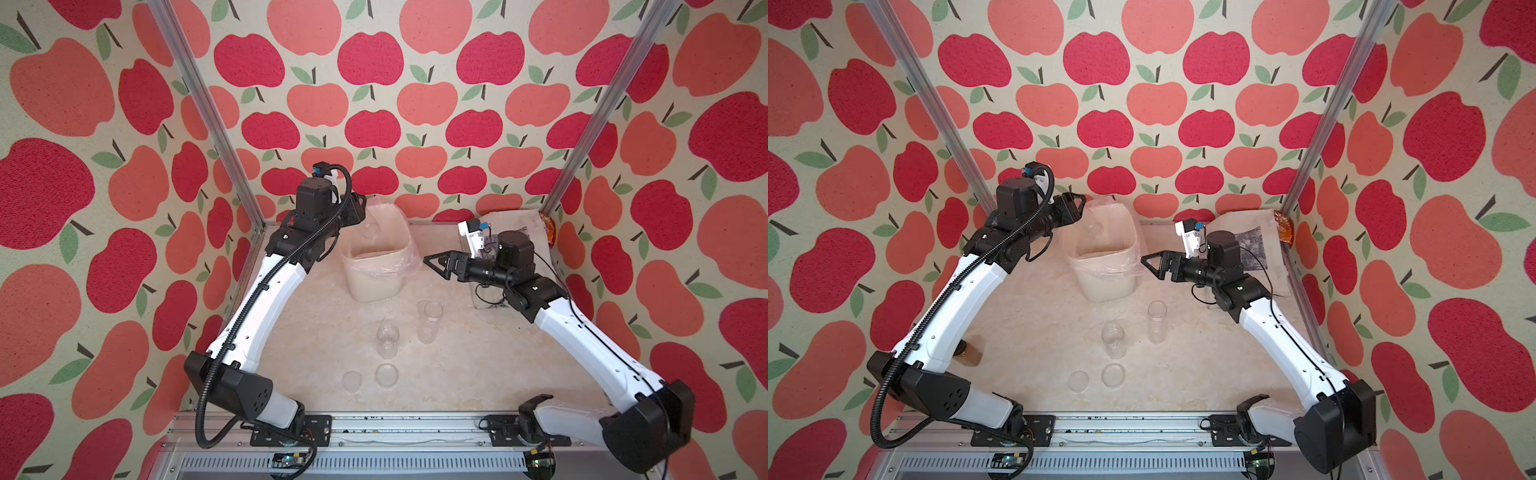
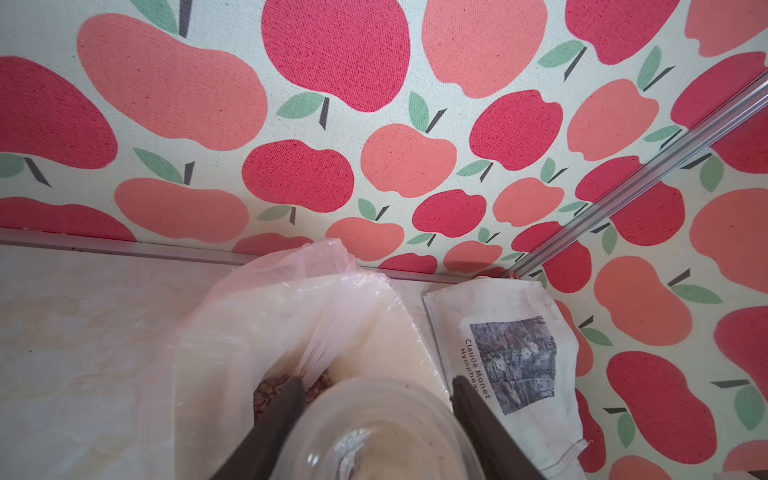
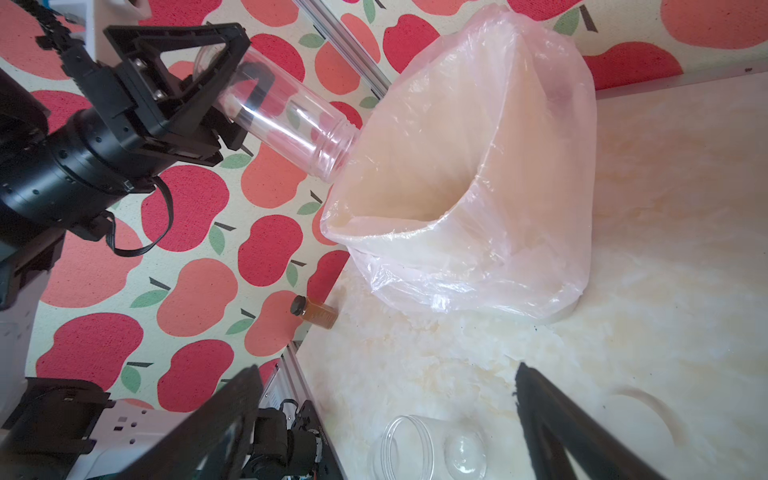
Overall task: Empty the moldy dried flower tea in the jars
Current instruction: Pour the moldy dried flower tea into the trash bin, then place the jar at the center of the board.
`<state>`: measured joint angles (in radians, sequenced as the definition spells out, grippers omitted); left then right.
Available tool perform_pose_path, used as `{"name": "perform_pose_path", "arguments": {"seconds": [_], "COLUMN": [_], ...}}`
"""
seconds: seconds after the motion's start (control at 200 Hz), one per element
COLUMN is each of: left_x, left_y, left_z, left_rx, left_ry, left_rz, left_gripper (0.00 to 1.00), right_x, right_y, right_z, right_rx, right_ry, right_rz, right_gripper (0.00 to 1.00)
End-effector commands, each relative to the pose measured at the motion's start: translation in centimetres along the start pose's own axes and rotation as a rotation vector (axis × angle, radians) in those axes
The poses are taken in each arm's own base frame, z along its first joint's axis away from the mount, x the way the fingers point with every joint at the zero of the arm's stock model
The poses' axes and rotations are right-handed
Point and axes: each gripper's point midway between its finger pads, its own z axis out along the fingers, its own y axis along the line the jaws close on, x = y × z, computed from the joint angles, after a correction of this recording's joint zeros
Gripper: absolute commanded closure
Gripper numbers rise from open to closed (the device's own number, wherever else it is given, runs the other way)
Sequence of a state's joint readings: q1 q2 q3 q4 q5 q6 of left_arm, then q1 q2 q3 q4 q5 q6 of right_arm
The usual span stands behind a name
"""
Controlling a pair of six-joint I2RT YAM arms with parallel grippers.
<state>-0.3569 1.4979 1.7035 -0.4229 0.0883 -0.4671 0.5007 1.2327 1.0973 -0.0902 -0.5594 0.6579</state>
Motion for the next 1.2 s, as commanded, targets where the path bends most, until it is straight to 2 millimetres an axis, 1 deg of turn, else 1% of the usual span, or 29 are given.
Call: {"name": "perform_pose_path", "arguments": {"seconds": [0.0,0.09,0.2,0.27,0.355,0.495,0.64,0.785,0.921,1.196], "left_x": [-1.0,-1.3,-1.8,-2.1,-2.6,-3.4,-3.0,-2.5,-2.2,-2.0], "left_y": [0.3,0.4,-0.3,-0.3,-0.8,-1.6,-2.1,-2.3,-2.5,-2.7], "left_z": [-0.8,-1.1,-1.8,-2.3,-3.1,-4.5,-5.3,-5.9,-6.4,-7.1], "left_rx": [0.014,0.065,0.123,0.152,0.184,0.275,0.322,0.366,0.383,0.404], "left_ry": [-0.033,-0.048,-0.075,-0.082,-0.096,-0.117,-0.106,-0.104,-0.099,-0.098], "left_rz": [-0.040,-0.126,-0.172,-0.233,-0.268,-0.364,-0.429,-0.488,-0.506,-0.522], "left_gripper": [1.00,1.00,1.00,1.00,1.00,1.00,1.00,1.00,1.00,1.00], "right_x": [-1.8,-2.4,-3.1,-3.5,-4.3,-5.6,-6.8,-7.1,-7.2,-6.6], "right_y": [1.6,2.3,3.2,3.7,4.5,6.5,9.0,10.6,11.4,12.2], "right_z": [0.1,0.2,0.5,0.9,1.4,2.6,3.7,5.0,6.1,8.2], "right_rx": [-0.070,-0.097,-0.130,-0.159,-0.203,-0.276,-0.347,-0.394,-0.418,-0.444], "right_ry": [-0.046,-0.058,-0.075,-0.090,-0.103,-0.113,-0.117,-0.105,-0.094,-0.060], "right_rz": [0.010,0.024,0.036,0.057,0.080,0.095,0.090,0.101,0.108,0.121], "right_gripper": [0.01,0.01,0.01,0.01,0.01,0.01,0.01,0.01,0.01,0.01]}}
